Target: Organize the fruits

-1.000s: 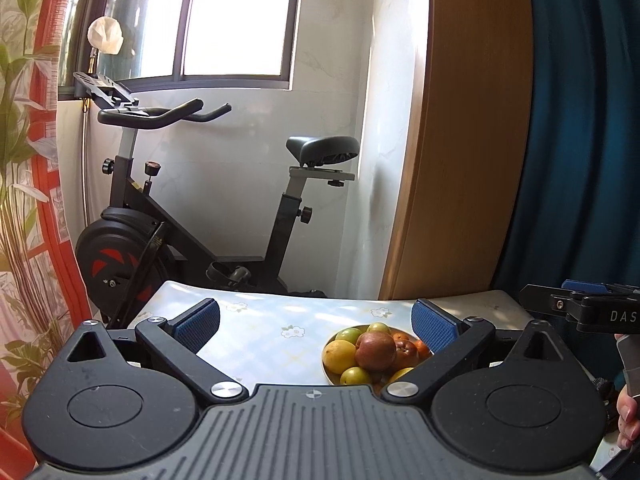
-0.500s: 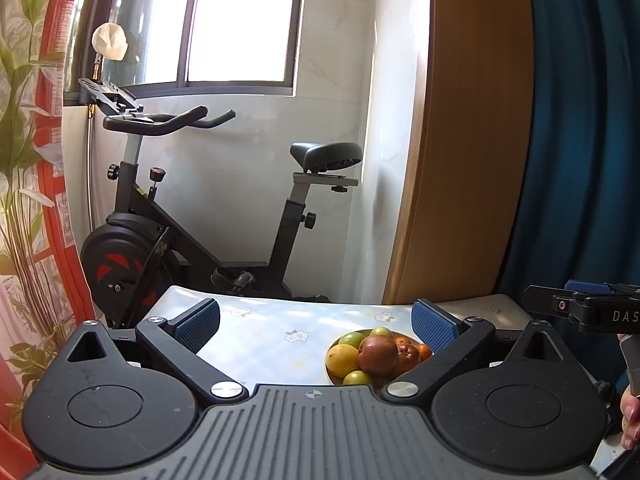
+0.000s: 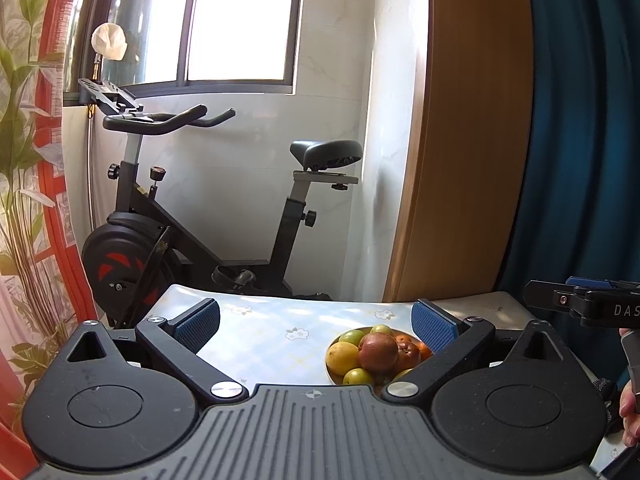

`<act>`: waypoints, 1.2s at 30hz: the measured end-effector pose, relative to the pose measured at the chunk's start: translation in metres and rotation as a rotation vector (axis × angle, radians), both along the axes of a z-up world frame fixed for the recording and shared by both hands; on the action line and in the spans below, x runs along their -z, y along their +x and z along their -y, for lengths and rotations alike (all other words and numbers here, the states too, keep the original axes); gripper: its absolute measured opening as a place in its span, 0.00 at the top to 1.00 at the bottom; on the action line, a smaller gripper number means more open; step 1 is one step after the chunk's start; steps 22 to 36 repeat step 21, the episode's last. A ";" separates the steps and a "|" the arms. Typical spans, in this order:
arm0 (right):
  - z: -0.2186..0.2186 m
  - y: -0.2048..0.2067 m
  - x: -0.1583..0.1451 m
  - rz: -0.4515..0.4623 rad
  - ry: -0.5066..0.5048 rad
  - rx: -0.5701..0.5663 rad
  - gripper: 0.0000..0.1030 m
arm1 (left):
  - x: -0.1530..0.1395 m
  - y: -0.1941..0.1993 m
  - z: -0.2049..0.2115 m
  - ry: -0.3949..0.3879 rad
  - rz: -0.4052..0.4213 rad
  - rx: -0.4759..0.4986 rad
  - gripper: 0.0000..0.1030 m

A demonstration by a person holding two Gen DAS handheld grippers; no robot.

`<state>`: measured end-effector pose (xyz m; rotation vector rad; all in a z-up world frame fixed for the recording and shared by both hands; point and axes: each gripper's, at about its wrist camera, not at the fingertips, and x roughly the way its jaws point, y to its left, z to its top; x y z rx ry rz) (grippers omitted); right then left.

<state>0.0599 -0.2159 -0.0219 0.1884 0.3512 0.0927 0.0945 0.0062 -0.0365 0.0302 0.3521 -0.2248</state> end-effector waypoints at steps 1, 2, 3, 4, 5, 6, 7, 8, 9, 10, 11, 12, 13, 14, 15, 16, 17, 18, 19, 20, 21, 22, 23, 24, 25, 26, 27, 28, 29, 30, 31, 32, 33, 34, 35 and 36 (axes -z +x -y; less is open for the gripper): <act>0.000 0.000 0.000 0.000 0.000 -0.001 0.00 | 0.000 0.000 0.000 -0.002 0.000 0.000 0.00; 0.001 0.001 0.000 -0.002 0.001 -0.001 0.00 | 0.000 -0.001 0.000 -0.004 0.001 0.002 0.00; 0.001 0.001 0.000 -0.004 0.001 0.000 0.00 | -0.001 -0.001 -0.001 -0.005 0.001 0.004 0.00; 0.001 0.000 0.000 -0.005 0.001 0.001 0.00 | -0.001 -0.001 -0.001 -0.007 0.001 0.005 0.00; 0.001 0.000 -0.001 -0.005 0.002 0.001 0.00 | -0.001 -0.002 -0.001 -0.008 0.001 0.004 0.00; 0.001 0.000 -0.001 -0.005 0.002 0.002 0.00 | -0.001 -0.002 -0.002 -0.008 0.002 0.003 0.00; 0.001 0.000 -0.001 -0.004 0.001 0.002 0.00 | -0.001 -0.002 -0.002 -0.007 0.002 0.003 0.00; 0.001 0.001 -0.001 -0.005 0.000 0.002 0.00 | -0.001 -0.001 -0.002 -0.005 0.002 0.004 0.00; 0.001 0.001 -0.001 -0.005 0.000 0.003 0.00 | -0.001 -0.001 -0.003 -0.005 0.001 0.003 0.00; 0.000 0.000 -0.001 -0.005 -0.001 0.004 0.00 | -0.001 -0.001 -0.003 -0.005 0.000 0.004 0.00; 0.000 0.000 0.000 -0.004 -0.002 0.004 0.00 | 0.000 -0.001 -0.003 -0.005 -0.001 0.004 0.00; 0.000 0.000 -0.001 -0.005 -0.002 0.003 0.00 | 0.000 0.000 -0.003 -0.005 -0.002 0.004 0.00; 0.000 0.001 -0.001 -0.005 -0.002 0.002 0.00 | 0.000 0.000 -0.002 -0.006 -0.004 0.004 0.00; 0.000 0.001 -0.001 -0.006 -0.002 0.003 0.00 | 0.000 0.000 -0.002 -0.008 -0.006 0.004 0.00; -0.001 0.002 -0.001 -0.009 -0.003 0.003 0.00 | 0.000 0.001 -0.003 -0.009 -0.007 0.005 0.00; -0.001 0.002 -0.001 -0.010 -0.003 0.003 0.00 | 0.000 0.001 -0.002 -0.010 -0.008 0.004 0.00; -0.001 0.002 0.000 -0.011 -0.004 0.002 0.00 | 0.001 0.001 -0.002 -0.010 -0.010 0.003 0.00; -0.001 0.003 0.000 -0.012 -0.005 0.002 0.00 | 0.001 0.002 -0.002 -0.010 -0.011 0.003 0.00; -0.001 0.004 0.000 -0.014 -0.004 0.001 0.00 | 0.001 0.003 -0.003 -0.012 -0.014 0.003 0.00; -0.001 0.004 0.000 -0.015 -0.003 0.001 0.00 | 0.001 0.003 -0.003 -0.013 -0.017 0.003 0.00; -0.001 0.005 0.001 -0.017 -0.003 0.001 0.00 | 0.001 0.004 -0.003 -0.015 -0.019 0.003 0.00; -0.001 0.005 0.001 -0.017 -0.003 0.001 0.00 | 0.001 0.004 -0.003 -0.015 -0.019 0.003 0.00; -0.001 0.005 0.001 -0.017 -0.003 0.001 0.00 | 0.001 0.004 -0.003 -0.015 -0.019 0.003 0.00; -0.001 0.005 0.001 -0.017 -0.003 0.001 0.00 | 0.001 0.004 -0.003 -0.015 -0.019 0.003 0.00; -0.001 0.005 0.001 -0.017 -0.003 0.001 0.00 | 0.001 0.004 -0.003 -0.015 -0.019 0.003 0.00; -0.001 0.005 0.001 -0.017 -0.003 0.001 0.00 | 0.001 0.004 -0.003 -0.015 -0.019 0.003 0.00; -0.001 0.005 0.001 -0.017 -0.003 0.001 0.00 | 0.001 0.004 -0.003 -0.015 -0.019 0.003 0.00; -0.001 0.005 0.001 -0.017 -0.003 0.001 0.00 | 0.001 0.004 -0.003 -0.015 -0.019 0.003 0.00; -0.001 0.005 0.001 -0.017 -0.003 0.001 0.00 | 0.001 0.004 -0.003 -0.015 -0.019 0.003 0.00; -0.001 0.005 0.001 -0.017 -0.003 0.001 0.00 | 0.001 0.004 -0.003 -0.015 -0.019 0.003 0.00; -0.001 0.005 0.001 -0.017 -0.003 0.001 0.00 | 0.001 0.004 -0.003 -0.015 -0.019 0.003 0.00; -0.001 0.005 0.001 -0.017 -0.003 0.001 0.00 | 0.001 0.004 -0.003 -0.015 -0.019 0.003 0.00; -0.001 0.005 0.001 -0.017 -0.003 0.001 0.00 | 0.001 0.004 -0.003 -0.015 -0.019 0.003 0.00; -0.001 0.005 0.001 -0.017 -0.003 0.001 0.00 | 0.001 0.004 -0.003 -0.015 -0.019 0.003 0.00; -0.001 0.005 0.001 -0.017 -0.003 0.001 0.00 | 0.001 0.004 -0.003 -0.015 -0.019 0.003 0.00; -0.001 0.005 0.001 -0.017 -0.003 0.001 0.00 | 0.001 0.004 -0.003 -0.015 -0.019 0.003 0.00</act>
